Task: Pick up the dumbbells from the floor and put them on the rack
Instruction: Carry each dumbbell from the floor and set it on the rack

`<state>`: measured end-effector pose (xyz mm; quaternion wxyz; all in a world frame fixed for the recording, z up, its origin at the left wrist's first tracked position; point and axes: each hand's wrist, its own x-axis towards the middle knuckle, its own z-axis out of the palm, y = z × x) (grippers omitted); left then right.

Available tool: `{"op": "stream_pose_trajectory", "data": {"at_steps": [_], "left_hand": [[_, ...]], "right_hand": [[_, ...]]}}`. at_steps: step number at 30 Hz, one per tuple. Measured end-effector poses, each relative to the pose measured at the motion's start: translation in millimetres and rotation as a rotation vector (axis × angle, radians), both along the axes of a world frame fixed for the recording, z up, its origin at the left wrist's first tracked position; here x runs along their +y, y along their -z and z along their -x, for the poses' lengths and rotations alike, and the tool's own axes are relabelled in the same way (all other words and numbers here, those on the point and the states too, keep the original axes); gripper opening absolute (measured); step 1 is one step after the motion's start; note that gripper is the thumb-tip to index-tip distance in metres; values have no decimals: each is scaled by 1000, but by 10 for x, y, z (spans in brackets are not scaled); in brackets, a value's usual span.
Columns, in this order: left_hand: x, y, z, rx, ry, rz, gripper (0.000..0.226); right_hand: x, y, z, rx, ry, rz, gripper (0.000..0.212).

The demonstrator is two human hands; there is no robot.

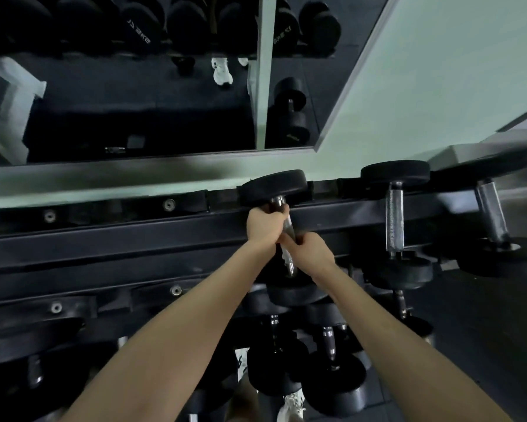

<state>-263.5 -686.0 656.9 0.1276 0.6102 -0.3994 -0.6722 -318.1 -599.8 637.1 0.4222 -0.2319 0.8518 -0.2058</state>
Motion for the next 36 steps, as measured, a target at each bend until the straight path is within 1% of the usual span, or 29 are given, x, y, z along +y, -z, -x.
{"op": "stream_pose_trajectory", "data": {"at_steps": [2,5,8,11,14,16,19,22,25,29,33,36], "left_hand": [[21,17,-15,20,16,13,14],[33,22,-18,19,19,26,11],[56,37,-44,10,21,68,21],[93,11,-72,-23,91,135,32],[147,-85,-136,-137,261,256,46],[201,-161,-247,-241,329,387,46],[381,-285,-525,-343,316,521,42],[693,-338,-904,-368,264,555,43],[1145,-313,-1384,-357,178,550,41],[1905,-180,-2141,-374,48,493,38],[2690,-22,-2984,-455,-17,368,39],[3188,112,-3633,-536,-87,274,42]], "right_hand": [[4,-8,25,16,-27,-7,52],[2,-30,22,51,-77,-17,50],[1,-78,-18,109,-121,-28,47],[4,-131,-59,179,-121,-31,42],[35,-203,-123,283,-94,-1,41],[99,-287,-192,395,-72,43,42],[339,-434,-356,544,-97,144,49],[724,-574,-593,617,-133,270,47],[1166,-694,-913,590,-179,364,46],[1801,-689,-1452,484,-322,421,45],[2416,-553,-2063,339,-494,350,42],[2771,-390,-2526,261,-676,305,40]]}}
